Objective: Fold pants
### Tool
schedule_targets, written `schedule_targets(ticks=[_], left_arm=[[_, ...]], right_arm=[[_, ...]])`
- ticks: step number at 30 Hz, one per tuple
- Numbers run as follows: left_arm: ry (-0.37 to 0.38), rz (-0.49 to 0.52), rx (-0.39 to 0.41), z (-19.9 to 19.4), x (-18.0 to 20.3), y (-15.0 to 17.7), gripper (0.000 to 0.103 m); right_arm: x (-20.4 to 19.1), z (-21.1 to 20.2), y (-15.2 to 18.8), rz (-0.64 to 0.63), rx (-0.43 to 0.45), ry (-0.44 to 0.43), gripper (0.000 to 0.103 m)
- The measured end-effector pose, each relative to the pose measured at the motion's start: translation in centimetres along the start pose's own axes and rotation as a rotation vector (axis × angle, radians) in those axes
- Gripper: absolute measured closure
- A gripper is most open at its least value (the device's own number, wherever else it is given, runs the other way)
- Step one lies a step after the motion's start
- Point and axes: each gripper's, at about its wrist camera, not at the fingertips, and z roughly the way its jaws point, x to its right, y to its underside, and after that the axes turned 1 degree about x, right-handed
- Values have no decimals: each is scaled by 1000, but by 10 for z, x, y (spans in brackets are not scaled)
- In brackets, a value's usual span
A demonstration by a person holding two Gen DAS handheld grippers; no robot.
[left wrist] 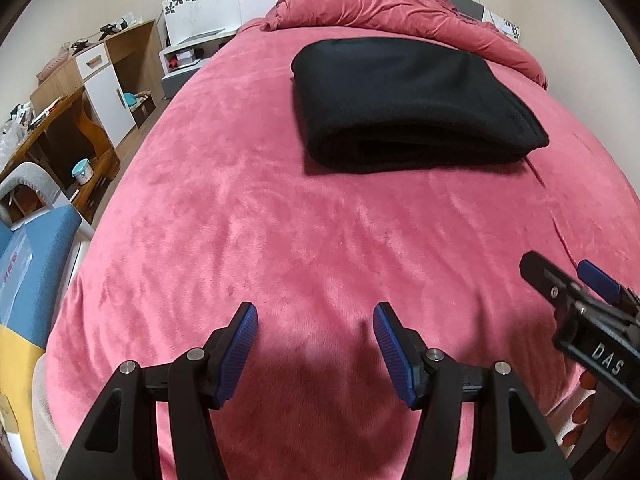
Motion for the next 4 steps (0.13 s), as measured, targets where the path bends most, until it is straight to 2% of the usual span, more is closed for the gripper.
schedule_targets(ticks=[4], left_arm=[[1, 0, -6, 10, 3, -5, 42]], right_arm=[[1, 9, -8, 16, 6, 5, 0]])
